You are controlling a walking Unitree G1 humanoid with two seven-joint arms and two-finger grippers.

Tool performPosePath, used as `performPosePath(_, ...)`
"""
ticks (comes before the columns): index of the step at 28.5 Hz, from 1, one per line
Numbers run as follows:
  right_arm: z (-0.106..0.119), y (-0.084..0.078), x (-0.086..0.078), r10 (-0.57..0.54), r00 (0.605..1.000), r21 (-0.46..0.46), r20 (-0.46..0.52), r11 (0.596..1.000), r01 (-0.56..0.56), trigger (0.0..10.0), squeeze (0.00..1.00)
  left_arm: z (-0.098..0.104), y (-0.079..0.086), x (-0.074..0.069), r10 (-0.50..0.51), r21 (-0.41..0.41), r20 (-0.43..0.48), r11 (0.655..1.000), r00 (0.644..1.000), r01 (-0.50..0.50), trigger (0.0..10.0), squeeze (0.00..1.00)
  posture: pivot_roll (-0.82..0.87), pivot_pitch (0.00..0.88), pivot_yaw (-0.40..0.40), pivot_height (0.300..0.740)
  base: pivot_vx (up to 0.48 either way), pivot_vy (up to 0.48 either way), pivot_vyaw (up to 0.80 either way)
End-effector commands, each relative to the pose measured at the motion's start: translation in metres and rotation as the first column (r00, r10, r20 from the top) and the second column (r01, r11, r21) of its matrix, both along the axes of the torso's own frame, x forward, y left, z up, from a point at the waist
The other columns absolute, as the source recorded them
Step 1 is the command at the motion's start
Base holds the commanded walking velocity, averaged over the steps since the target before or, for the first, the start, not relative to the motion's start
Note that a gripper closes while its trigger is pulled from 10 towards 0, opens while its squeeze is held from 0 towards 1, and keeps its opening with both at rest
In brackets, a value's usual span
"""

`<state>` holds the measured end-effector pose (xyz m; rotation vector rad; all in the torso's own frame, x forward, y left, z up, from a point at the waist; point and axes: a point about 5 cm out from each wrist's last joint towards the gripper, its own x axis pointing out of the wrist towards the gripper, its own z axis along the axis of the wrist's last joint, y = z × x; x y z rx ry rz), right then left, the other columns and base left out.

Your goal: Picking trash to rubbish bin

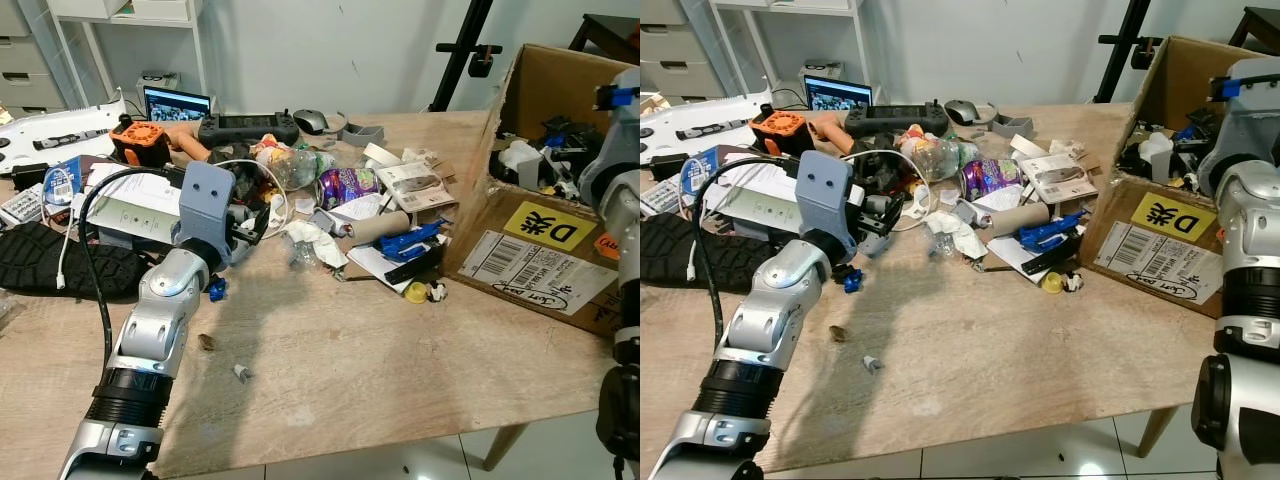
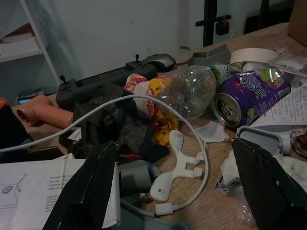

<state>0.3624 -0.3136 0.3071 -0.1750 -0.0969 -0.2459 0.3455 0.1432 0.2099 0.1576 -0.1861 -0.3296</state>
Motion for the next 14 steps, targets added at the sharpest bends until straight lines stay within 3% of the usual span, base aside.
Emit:
performPosePath(1, 0.0, -0.007, -0.002, -0.052, 0.999, -0.037, 0.005, 0.998, 0.052, 10.0, 0.12, 0.0, 0.001, -0.001, 0.004, 0.01, -0.001, 1.0, 1.0, -0.004, 10.0, 0.0, 0.01, 0.16, -0.019, 0.74, 0.0, 0.0, 0.0)
performPosePath(2, 0.001, -0.008, -0.002, -0.066, 0.998, -0.052, 0.019, 0.996, 0.067, 10.0, 0.0, 0.0, 0.001, -0.001, 0.003, 0.011, -0.001, 1.0, 1.0, -0.003, 10.0, 0.0, 0.01, 0.171, -0.022, 0.74, 0.0, 0.0, 0.0)
performPosePath(5, 0.012, -0.005, -0.001, -0.056, 0.991, -0.041, 0.121, 0.997, 0.061, 10.0, 0.0, 0.001, 0.002, -0.001, 0.006, 0.005, 0.004, 1.0, 1.0, -0.006, 10.0, 0.0, 0.01, 0.176, -0.022, 0.74, 0.0, 0.0, 0.0)
performPosePath(6, 0.025, 0.006, -0.002, 0.026, 0.975, -0.013, 0.22, 1.0, -0.024, 10.0, 0.0, 0.002, 0.003, -0.002, 0.011, 0.0, 0.009, 1.0, 1.0, -0.011, 10.0, 0.0, 0.01, 0.167, -0.02, 0.74, 0.0, 0.0, 0.0)
performPosePath(8, 0.053, 0.032, -0.008, 0.207, 0.881, -0.055, 0.425, 0.977, -0.204, 10.0, 0.0, 0.005, 0.006, -0.002, 0.032, 0.002, 0.031, 0.999, 0.999, -0.032, 10.0, 0.0, 0.02, 0.159, -0.016, 0.74, 0.0, 0.0, 0.0)
performPosePath(10, 0.066, 0.069, -0.012, 0.42, 0.761, -0.108, 0.495, 0.898, -0.426, 10.0, 0.0, 0.011, 0.011, 0.0, 0.071, -0.011, 0.07, 0.997, 0.995, -0.07, 10.0, 0.0, 0.02, 0.174, -0.016, 0.74, 0.0, 0.0, 0.0)
performPosePath(11, 0.067, 0.091, -0.016, 0.532, 0.695, -0.156, 0.484, 0.833, -0.53, 10.0, 0.0, 0.014, 0.013, 0.0, 0.093, -0.026, 0.086, 0.996, 0.992, -0.091, 10.0, 0.0, 0.02, 0.169, -0.014, 0.74, 0.0, 0.0, 0.0)
performPosePath(12, 0.067, 0.091, -0.016, 0.532, 0.695, -0.156, 0.484, 0.833, -0.53, 10.0, 0.0, 0.014, 0.013, 0.0, 0.093, -0.026, 0.086, 0.996, 0.992, -0.091, 10.0, 0.0, 0.02, 0.169, -0.014, 0.74, 0.0, 0.0, 0.0)
performPosePath(13, 0.065, 0.12, -0.02, 0.66, 0.606, -0.219, 0.444, 0.735, -0.641, 10.0, 0.0, 0.018, 0.015, 0.001, 0.115, -0.039, 0.108, 0.993, 0.988, -0.111, 10.0, 0.0, 0.02, 0.158, -0.011, 0.74, 0.0, 0.0, 0.0)
performPosePath(14, 0.063, 0.138, -0.024, 0.73, 0.546, -0.256, 0.411, 0.667, -0.7, 10.0, 0.0, 0.02, 0.016, 0.002, 0.127, -0.046, 0.12, 0.991, 0.985, -0.122, 10.0, 0.0, 0.02, 0.15, -0.01, 0.74, 0.0, 0.0, 0.0)
